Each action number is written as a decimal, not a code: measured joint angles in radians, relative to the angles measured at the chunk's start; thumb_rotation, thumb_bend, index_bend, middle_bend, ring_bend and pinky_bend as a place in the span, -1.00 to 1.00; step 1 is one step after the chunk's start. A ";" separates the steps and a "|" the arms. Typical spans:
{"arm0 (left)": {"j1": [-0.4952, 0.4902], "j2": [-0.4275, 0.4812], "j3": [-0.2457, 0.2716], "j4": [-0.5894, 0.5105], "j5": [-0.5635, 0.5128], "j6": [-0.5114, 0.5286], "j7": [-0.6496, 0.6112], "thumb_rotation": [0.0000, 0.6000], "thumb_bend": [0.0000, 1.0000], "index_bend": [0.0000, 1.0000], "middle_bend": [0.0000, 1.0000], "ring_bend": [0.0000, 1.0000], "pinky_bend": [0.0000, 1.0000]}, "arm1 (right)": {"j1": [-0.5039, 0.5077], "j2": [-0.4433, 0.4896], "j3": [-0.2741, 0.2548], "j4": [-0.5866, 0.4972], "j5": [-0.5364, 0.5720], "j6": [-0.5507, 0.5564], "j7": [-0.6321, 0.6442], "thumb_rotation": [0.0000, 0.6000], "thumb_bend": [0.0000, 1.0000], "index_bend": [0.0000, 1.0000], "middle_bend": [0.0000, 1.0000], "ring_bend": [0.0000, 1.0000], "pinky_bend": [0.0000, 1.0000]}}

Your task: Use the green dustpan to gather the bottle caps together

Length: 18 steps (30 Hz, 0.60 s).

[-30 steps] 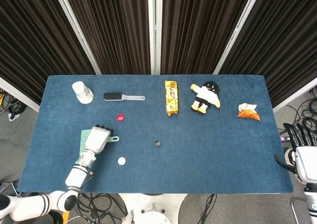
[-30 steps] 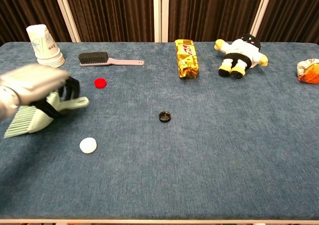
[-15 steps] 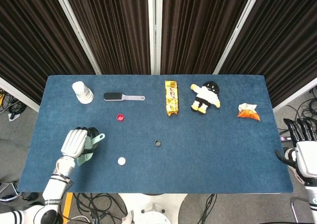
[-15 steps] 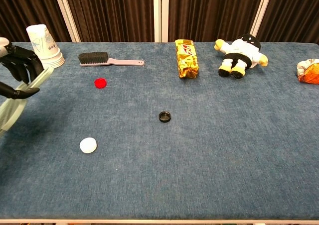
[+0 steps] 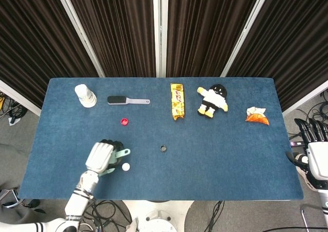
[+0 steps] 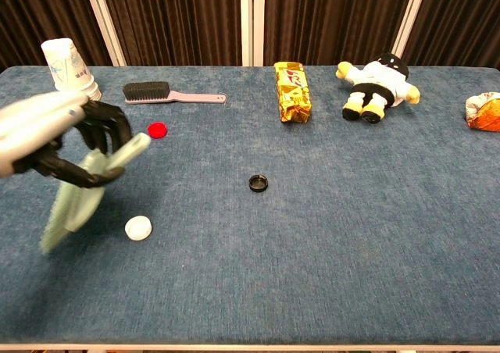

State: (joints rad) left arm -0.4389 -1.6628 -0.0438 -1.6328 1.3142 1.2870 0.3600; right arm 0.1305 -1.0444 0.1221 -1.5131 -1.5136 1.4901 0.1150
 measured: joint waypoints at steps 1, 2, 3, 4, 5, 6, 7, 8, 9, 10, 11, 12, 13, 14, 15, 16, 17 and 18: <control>0.000 -0.013 0.002 0.003 0.005 0.002 0.007 1.00 -0.27 0.13 0.25 -0.07 -0.16 | 0.000 0.001 0.000 -0.003 0.001 -0.001 -0.002 1.00 -0.76 -0.97 -0.76 -1.00 -0.94; 0.000 -0.026 0.003 0.007 0.010 0.004 0.014 1.00 -0.27 0.13 0.25 -0.07 -0.16 | 0.000 0.002 -0.001 -0.004 0.001 -0.001 -0.004 1.00 -0.76 -0.97 -0.76 -1.00 -0.94; 0.000 -0.042 0.004 0.011 0.014 0.006 0.024 1.00 -0.27 0.14 0.25 -0.07 -0.15 | 0.000 0.003 -0.001 -0.006 0.002 -0.001 -0.006 1.00 -0.76 -0.97 -0.76 -1.00 -0.94; 0.001 -0.055 0.005 0.014 0.017 0.008 0.031 1.00 -0.27 0.14 0.25 -0.07 -0.15 | 0.000 0.004 -0.001 -0.009 0.003 -0.002 -0.009 1.00 -0.76 -0.97 -0.76 -1.00 -0.94; 0.001 -0.067 0.006 0.018 0.019 0.010 0.040 1.00 -0.27 0.14 0.25 -0.07 -0.14 | -0.001 0.005 -0.001 -0.012 0.006 -0.002 -0.012 1.00 -0.76 -0.97 -0.76 -1.00 -0.94; 0.002 -0.083 0.006 0.023 0.022 0.013 0.052 1.00 -0.27 0.14 0.26 -0.07 -0.13 | -0.001 0.006 -0.001 -0.014 0.008 -0.003 -0.014 1.00 -0.76 -0.97 -0.76 -1.00 -0.94; 0.002 -0.094 0.006 0.027 0.023 0.014 0.061 1.00 -0.27 0.14 0.26 -0.07 -0.13 | -0.002 0.007 -0.001 -0.017 0.010 -0.003 -0.016 1.00 -0.76 -0.97 -0.76 -1.00 -0.94; 0.002 -0.106 0.005 0.031 0.023 0.014 0.071 1.00 -0.27 0.14 0.26 -0.07 -0.12 | -0.002 0.007 -0.002 -0.019 0.011 -0.003 -0.017 1.00 -0.76 -0.97 -0.76 -1.00 -0.94; 0.001 -0.122 0.003 0.036 0.023 0.013 0.081 1.00 -0.27 0.14 0.25 -0.07 -0.11 | -0.002 0.007 -0.002 -0.020 0.012 -0.003 -0.018 1.00 -0.76 -0.97 -0.76 -1.00 -0.94; -0.001 -0.134 0.001 0.042 0.022 0.010 0.090 1.00 -0.27 0.14 0.25 -0.07 -0.11 | -0.002 0.007 -0.002 -0.021 0.012 -0.004 -0.018 1.00 -0.76 -0.97 -0.77 -1.00 -0.94; -0.003 -0.146 -0.001 0.048 0.020 0.007 0.098 1.00 -0.27 0.14 0.25 -0.07 -0.10 | -0.003 0.007 -0.003 -0.021 0.012 -0.004 -0.018 1.00 -0.76 -0.97 -0.77 -1.00 -0.94; -0.007 -0.162 -0.006 0.056 0.016 -0.002 0.107 1.00 -0.28 0.14 0.26 -0.07 -0.10 | -0.003 0.007 -0.003 -0.021 0.013 -0.004 -0.018 1.00 -0.76 -0.97 -0.77 -1.00 -0.94; -0.012 -0.174 -0.010 0.062 0.011 -0.010 0.113 1.00 -0.28 0.14 0.26 -0.07 -0.10 | -0.003 0.007 -0.004 -0.022 0.014 -0.005 -0.019 1.00 -0.76 -0.97 -0.77 -1.00 -0.94; -0.016 -0.186 -0.015 0.069 0.006 -0.018 0.118 1.00 -0.28 0.14 0.25 -0.07 -0.09 | -0.004 0.007 -0.004 -0.022 0.016 -0.005 -0.018 1.00 -0.76 -0.97 -0.77 -1.00 -0.94; -0.022 -0.201 -0.023 0.078 0.000 -0.027 0.124 1.00 -0.28 0.14 0.25 -0.07 -0.08 | -0.004 0.007 -0.004 -0.022 0.017 -0.005 -0.018 1.00 -0.76 -0.97 -0.77 -1.00 -0.94; -0.028 -0.214 -0.031 0.087 -0.006 -0.033 0.129 1.00 -0.28 0.14 0.25 -0.07 -0.07 | -0.005 0.007 -0.004 -0.021 0.018 -0.004 -0.016 1.00 -0.76 -0.97 -0.77 -1.00 -0.94; -0.034 -0.226 -0.041 0.094 -0.013 -0.040 0.134 1.00 -0.28 0.14 0.25 -0.07 -0.06 | -0.005 0.007 -0.004 -0.021 0.018 -0.003 -0.015 1.00 -0.76 -0.97 -0.77 -1.00 -0.94; -0.043 -0.243 -0.057 0.105 -0.023 -0.049 0.141 1.00 -0.28 0.14 0.26 -0.07 -0.06 | -0.005 0.006 -0.004 -0.020 0.018 -0.003 -0.015 1.00 -0.76 -0.97 -0.77 -1.00 -0.94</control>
State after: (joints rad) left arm -0.4815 -1.9054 -0.1007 -1.5282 1.2910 1.2381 0.5005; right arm 0.1251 -1.0381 0.1182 -1.5332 -1.4961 1.4872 0.1004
